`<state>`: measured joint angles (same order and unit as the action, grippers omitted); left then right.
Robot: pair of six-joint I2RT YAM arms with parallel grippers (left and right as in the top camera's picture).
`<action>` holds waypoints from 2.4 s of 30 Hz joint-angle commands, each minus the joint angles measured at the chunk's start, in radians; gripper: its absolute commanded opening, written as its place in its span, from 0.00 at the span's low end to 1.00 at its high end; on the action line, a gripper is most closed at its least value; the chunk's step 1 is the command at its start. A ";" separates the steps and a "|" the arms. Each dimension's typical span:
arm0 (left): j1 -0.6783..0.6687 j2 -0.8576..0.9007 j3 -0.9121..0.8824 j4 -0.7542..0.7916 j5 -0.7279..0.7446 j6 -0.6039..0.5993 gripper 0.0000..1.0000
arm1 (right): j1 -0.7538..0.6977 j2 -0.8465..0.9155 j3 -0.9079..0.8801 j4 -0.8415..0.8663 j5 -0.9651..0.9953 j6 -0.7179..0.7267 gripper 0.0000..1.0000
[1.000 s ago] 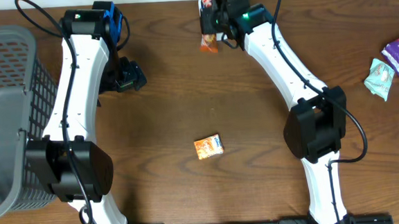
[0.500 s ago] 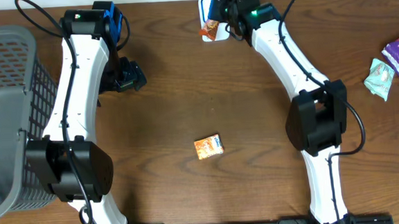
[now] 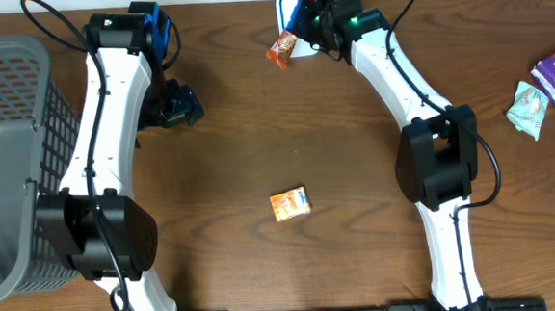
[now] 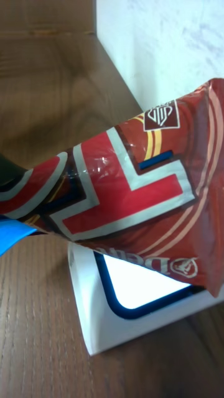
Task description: Scan the item barcode
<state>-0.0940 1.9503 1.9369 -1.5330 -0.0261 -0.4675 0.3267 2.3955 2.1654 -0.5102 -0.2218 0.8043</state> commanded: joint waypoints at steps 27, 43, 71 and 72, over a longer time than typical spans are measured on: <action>0.003 0.008 -0.005 -0.002 -0.009 -0.002 0.98 | -0.673 -0.196 -0.002 -0.591 0.389 -0.914 0.01; 0.003 0.008 -0.005 -0.002 -0.009 -0.002 0.98 | -0.774 -0.196 -0.002 -0.560 0.403 -0.880 0.60; 0.003 0.008 -0.005 -0.002 -0.009 -0.002 0.98 | -0.096 -0.196 -0.004 -1.106 -0.210 -1.180 0.99; 0.003 0.008 -0.005 -0.002 -0.009 -0.002 0.98 | -0.058 -0.196 -0.005 -1.106 -0.187 -1.196 0.99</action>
<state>-0.0940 1.9503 1.9369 -1.5326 -0.0261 -0.4675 0.1741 2.1990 2.1643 -1.6135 -0.4919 -0.3107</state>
